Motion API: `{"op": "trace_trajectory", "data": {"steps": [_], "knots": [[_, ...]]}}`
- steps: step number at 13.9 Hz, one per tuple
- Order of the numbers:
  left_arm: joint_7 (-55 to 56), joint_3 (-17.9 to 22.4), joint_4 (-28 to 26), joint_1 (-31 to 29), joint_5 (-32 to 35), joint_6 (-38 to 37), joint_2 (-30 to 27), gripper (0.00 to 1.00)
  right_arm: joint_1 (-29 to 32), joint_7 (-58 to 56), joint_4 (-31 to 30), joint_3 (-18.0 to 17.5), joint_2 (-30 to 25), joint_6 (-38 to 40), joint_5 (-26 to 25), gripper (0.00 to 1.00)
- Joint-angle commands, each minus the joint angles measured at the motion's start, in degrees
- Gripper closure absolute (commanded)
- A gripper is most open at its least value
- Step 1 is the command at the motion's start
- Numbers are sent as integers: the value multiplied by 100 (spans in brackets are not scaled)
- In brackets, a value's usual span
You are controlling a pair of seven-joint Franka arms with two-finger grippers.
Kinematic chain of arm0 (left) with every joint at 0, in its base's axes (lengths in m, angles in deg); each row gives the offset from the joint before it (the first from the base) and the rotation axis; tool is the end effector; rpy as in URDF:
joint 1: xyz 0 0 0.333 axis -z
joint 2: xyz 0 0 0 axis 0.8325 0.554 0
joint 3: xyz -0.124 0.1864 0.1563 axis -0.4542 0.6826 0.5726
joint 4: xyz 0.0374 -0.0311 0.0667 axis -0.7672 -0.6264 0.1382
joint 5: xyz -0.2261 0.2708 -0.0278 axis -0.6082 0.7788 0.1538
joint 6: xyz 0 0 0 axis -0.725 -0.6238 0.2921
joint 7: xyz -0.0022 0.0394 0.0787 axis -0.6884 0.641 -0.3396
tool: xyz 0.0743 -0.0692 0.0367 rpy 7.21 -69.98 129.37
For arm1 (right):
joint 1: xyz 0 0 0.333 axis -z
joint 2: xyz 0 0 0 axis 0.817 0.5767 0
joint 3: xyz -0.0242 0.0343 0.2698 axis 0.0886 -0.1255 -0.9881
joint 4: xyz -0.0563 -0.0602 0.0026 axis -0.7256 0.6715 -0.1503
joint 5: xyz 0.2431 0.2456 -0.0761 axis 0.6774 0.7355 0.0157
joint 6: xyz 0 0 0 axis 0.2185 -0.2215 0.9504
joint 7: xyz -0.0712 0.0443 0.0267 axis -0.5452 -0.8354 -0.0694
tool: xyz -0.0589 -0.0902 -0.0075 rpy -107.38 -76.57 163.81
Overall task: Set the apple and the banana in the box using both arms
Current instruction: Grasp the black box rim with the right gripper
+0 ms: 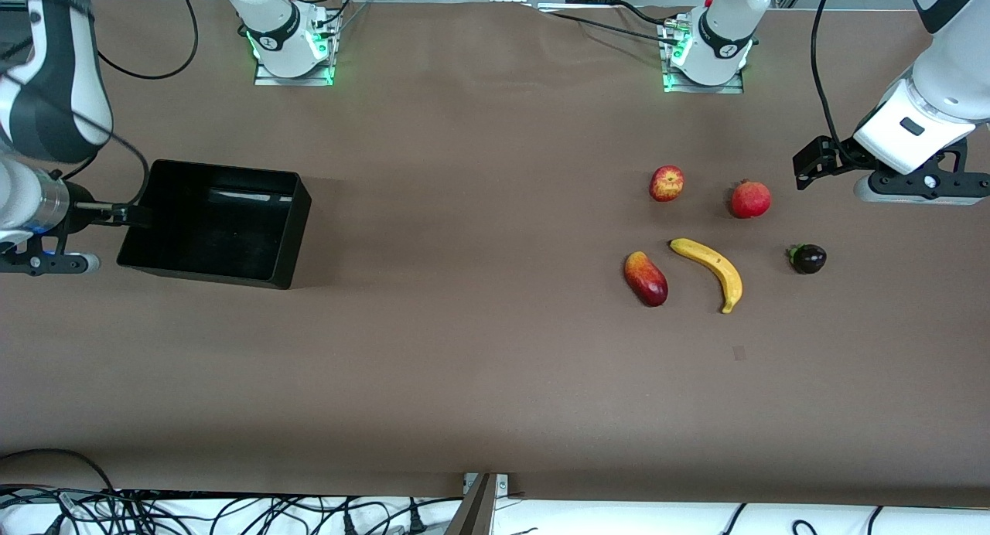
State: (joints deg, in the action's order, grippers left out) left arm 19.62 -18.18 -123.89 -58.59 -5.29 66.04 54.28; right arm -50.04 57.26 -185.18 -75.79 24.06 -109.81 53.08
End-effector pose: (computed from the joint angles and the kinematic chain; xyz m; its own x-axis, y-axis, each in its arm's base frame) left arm 0.5147 -0.0501 0.5401 0.9990 -0.0439 -0.0062 -0.0442 -0.9966 -0.0695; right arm 0.5553 -0.0839 0.3917 0.9694 -0.0534 -0.2395 -0.0138 -0.9864 0.1638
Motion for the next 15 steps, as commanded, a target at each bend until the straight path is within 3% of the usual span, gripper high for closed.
{"op": "trace_trajectory", "data": {"steps": [1, 7, 11, 12, 15], "knots": [[-1, -14, 144, 12, 0, -100, 52, 0, 27, -113, -1059, 458, -178, -931, -46, 0], [-1, -14, 144, 12, 9, -91, 52, 0, 53, -597, -2520, 1311, -152, -2620, 6, 0], [7, -14, 162, 12, 9, -91, 87, 0, 361, -913, -2838, 1426, -20, -3114, 67, 1], [7, -14, 162, 12, 1, -100, 87, 0, 361, -939, -2838, 1426, 6, -3114, 137, 10], [7, -14, 162, 12, 9, -91, 87, 0, 387, -1010, -2847, 1426, 94, -3105, 287, 80]]}}
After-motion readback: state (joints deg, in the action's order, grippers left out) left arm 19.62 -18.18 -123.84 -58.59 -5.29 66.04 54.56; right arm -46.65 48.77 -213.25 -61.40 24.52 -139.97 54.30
